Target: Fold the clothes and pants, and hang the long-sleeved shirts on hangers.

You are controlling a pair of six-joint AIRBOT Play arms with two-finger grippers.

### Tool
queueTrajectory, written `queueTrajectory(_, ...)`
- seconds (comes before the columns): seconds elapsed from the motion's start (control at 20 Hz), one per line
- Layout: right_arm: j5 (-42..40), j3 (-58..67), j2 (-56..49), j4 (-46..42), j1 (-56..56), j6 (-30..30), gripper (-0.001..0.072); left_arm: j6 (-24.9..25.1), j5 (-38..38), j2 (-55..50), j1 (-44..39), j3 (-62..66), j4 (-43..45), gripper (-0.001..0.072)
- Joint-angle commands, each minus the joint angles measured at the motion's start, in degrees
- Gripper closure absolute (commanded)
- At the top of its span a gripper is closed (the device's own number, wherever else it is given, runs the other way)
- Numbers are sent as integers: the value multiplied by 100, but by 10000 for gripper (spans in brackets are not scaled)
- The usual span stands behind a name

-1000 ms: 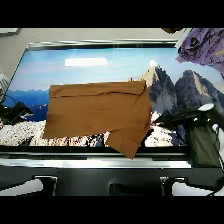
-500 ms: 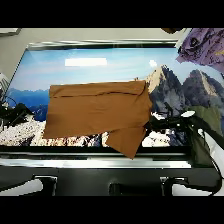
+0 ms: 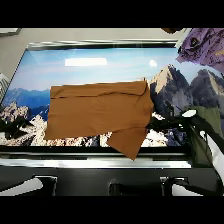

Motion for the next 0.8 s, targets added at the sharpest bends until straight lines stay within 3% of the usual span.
queueTrajectory(0.0,273,7,275,48,4,83,686,815,332,22,481,-887,-610,170)
queueTrajectory(0.1,249,7,365,59,4,96,686,1123,348,15,426,-1143,-754,170)
queueTrajectory(0.5,273,7,411,63,4,256,686,1169,411,-389,-50,-1285,-896,181)
queueTrajectory(0.55,280,7,411,66,4,256,686,1167,404,-448,-151,-1285,-894,216)
queueTrajectory(0.6,284,7,411,66,4,258,686,1167,407,-472,-232,-1285,-892,308)
queueTrajectory(0.7,291,7,411,66,4,260,686,1167,411,-472,-273,-1283,-896,633)
queueTrajectory(0.75,293,7,411,63,4,267,686,1169,398,-468,-273,-1272,-894,691)
